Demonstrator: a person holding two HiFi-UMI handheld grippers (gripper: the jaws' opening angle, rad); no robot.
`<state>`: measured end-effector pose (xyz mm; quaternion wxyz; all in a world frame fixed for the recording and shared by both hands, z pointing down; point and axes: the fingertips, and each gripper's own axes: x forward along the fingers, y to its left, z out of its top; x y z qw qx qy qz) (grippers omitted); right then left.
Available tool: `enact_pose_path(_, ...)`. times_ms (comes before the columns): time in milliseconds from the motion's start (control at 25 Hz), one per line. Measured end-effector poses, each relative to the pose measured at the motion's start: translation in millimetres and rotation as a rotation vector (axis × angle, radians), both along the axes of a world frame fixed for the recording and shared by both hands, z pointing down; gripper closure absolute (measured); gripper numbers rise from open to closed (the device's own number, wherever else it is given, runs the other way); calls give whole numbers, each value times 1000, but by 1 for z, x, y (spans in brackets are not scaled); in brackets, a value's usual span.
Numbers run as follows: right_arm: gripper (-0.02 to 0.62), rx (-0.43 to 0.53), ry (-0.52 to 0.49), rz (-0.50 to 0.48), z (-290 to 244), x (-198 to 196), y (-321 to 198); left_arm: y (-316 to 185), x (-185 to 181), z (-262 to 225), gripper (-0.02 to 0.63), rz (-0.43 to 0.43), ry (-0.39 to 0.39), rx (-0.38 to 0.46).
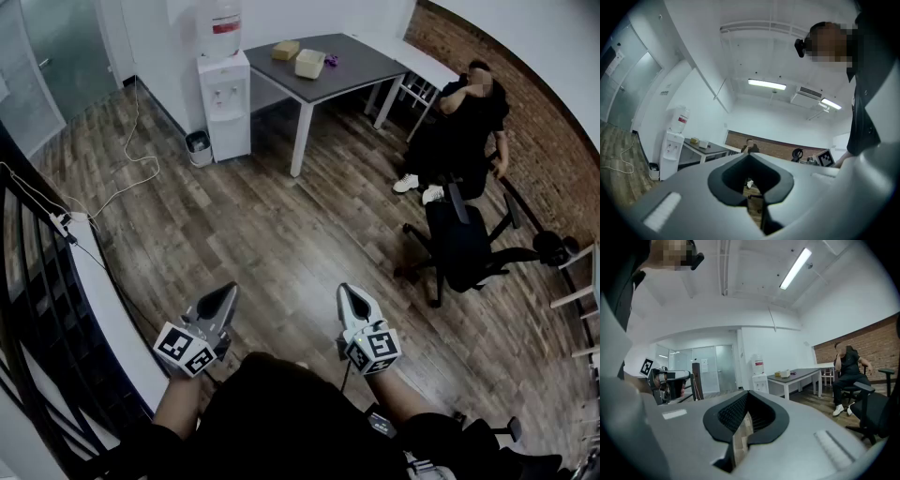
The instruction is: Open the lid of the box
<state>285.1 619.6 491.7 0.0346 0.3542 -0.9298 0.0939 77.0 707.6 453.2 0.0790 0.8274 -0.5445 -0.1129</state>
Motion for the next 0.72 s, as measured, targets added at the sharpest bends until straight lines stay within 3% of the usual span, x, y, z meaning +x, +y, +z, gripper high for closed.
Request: enact_pose_path(720, 595, -1, 20, 3, 4, -42, -1, 5, -56, 11, 606, -29, 31, 1)
